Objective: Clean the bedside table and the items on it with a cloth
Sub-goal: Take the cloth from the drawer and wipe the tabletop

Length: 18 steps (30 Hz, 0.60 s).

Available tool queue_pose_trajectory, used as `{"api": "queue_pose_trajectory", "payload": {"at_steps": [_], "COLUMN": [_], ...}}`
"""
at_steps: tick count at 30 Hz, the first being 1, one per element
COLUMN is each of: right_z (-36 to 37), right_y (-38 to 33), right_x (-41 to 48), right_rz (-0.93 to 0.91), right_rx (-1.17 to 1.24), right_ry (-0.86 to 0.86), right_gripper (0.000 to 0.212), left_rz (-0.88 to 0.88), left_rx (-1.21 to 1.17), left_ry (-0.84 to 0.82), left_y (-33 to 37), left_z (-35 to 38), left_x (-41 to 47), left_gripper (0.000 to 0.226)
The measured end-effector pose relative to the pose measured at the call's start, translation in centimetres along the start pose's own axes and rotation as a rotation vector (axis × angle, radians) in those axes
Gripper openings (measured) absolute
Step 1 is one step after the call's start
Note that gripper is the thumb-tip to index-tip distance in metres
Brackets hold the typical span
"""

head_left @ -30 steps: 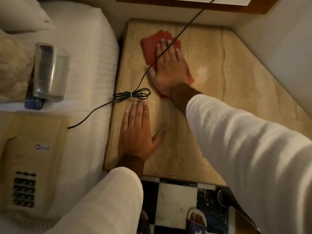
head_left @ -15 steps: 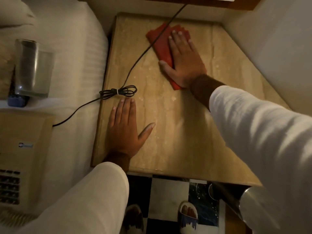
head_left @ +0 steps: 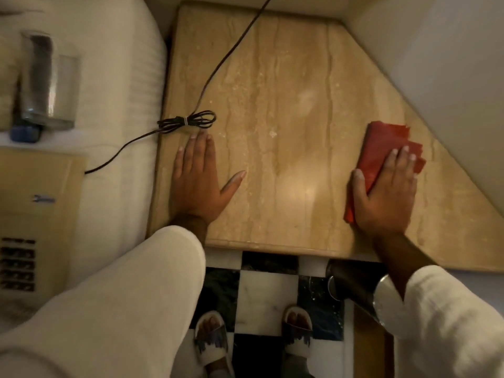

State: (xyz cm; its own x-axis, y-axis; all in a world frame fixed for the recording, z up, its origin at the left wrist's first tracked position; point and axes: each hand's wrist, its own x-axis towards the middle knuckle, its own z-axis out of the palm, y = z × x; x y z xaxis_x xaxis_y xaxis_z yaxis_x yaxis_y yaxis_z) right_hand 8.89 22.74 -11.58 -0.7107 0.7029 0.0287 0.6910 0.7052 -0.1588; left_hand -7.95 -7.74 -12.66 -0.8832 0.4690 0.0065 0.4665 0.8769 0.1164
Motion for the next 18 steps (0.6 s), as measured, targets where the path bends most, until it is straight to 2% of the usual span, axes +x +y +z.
{"api": "queue_pose_trajectory", "payload": {"at_steps": [7, 9, 11, 12, 13, 15, 18], "right_z": [-1.2, -2.4, -3.3, -3.7, -3.9, -4.4, -4.9], "right_y": [-1.5, -4.3, -8.6, -11.1, -13.5, -18.2, -25.0], "right_x": [-0.2, -1.6, -4.3, -5.9, -7.6, -10.6, -13.6], "right_rz": [0.017, -0.060, -0.183, -0.228, -0.252, -0.256, -0.232], "right_rx": [0.102, 0.201, 0.416, 0.541, 0.652, 0.818, 0.985], "right_ry": [-0.036, -0.010, -0.070, -0.141, -0.219, -0.367, -0.601], "right_gripper": [0.093, 0.087, 0.078, 0.073, 0.067, 0.053, 0.037], "left_rz": [-0.018, -0.020, -0.069, -0.117, -0.158, -0.191, -0.179], "left_rx": [-0.014, -0.048, -0.225, -0.375, -0.522, -0.624, -0.488], "left_ry": [-0.013, -0.028, -0.079, -0.079, -0.034, 0.184, 0.464], "left_y": [-0.1, 0.0, 0.5, 0.5, 0.2, -0.6, -6.2], "left_z": [-0.6, -1.1, -2.2, -3.2, -4.4, -7.3, -11.5], "left_x": [-0.2, -0.3, -1.0, -1.9, -3.0, -5.9, -10.3], "left_gripper": [0.099, 0.096, 0.083, 0.069, 0.051, 0.025, 0.022]}}
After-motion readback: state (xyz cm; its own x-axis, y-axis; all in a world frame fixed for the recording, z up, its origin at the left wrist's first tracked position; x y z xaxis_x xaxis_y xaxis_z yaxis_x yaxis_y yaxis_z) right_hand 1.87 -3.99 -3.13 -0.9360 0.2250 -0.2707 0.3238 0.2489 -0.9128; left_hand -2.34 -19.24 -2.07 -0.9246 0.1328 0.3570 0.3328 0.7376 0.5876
